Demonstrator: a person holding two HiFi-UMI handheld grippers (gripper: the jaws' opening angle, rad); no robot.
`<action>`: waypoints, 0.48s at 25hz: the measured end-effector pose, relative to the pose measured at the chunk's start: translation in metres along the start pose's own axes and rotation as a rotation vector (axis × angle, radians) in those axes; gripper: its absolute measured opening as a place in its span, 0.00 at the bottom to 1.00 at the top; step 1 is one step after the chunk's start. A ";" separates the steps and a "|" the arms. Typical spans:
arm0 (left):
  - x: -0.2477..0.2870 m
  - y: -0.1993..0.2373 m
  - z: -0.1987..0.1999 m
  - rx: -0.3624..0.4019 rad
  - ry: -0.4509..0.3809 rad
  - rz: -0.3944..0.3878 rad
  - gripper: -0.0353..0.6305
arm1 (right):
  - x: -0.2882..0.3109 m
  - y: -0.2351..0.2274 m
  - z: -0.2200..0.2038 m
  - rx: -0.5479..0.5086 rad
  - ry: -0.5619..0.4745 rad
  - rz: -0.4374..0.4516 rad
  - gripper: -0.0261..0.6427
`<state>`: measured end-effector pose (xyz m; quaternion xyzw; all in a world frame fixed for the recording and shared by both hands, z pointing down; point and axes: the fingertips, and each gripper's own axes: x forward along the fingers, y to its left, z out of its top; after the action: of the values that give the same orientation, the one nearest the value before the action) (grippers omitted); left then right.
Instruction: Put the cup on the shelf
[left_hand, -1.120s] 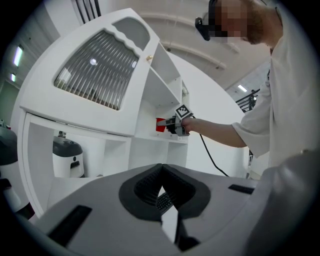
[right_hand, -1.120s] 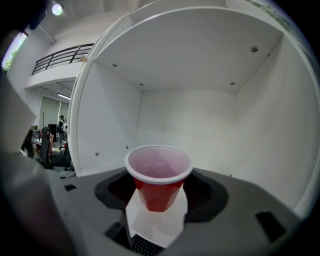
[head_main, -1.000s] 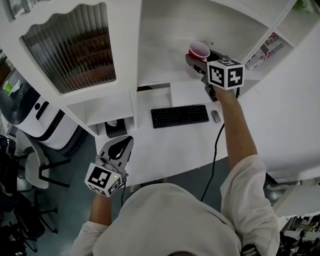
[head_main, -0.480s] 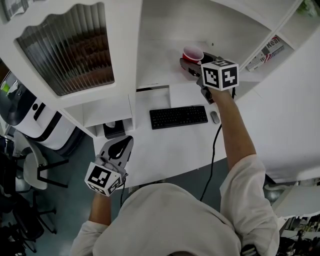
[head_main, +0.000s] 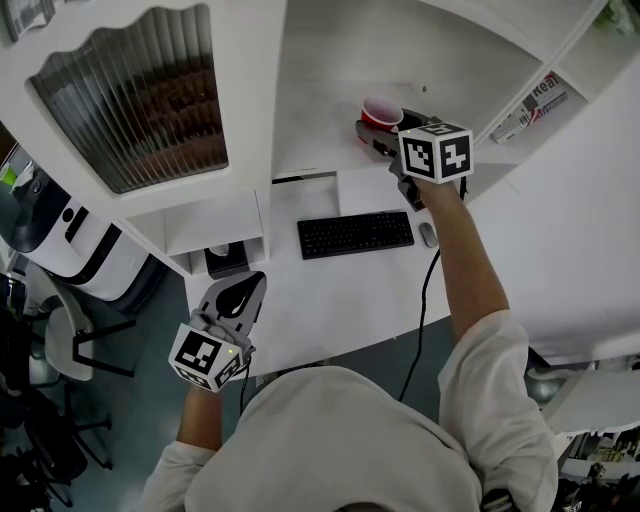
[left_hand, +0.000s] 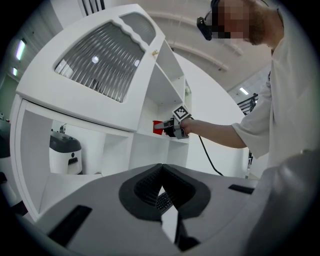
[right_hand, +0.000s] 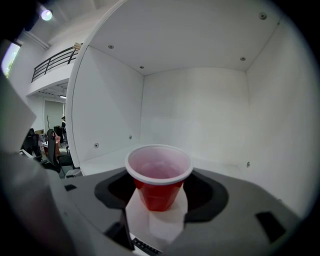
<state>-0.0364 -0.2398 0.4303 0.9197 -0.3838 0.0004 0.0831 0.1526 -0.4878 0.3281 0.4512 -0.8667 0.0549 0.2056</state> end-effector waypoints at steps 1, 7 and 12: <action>0.000 0.000 0.000 -0.001 0.000 -0.001 0.05 | 0.000 0.000 0.000 0.002 -0.001 0.000 0.49; 0.001 0.000 -0.001 -0.006 -0.001 -0.006 0.06 | -0.001 0.000 0.000 -0.010 -0.007 -0.006 0.50; 0.000 0.000 0.001 -0.007 0.000 -0.008 0.06 | 0.000 0.003 0.000 -0.033 -0.004 -0.007 0.51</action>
<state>-0.0361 -0.2401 0.4297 0.9210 -0.3800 -0.0012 0.0862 0.1502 -0.4858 0.3279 0.4507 -0.8664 0.0392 0.2113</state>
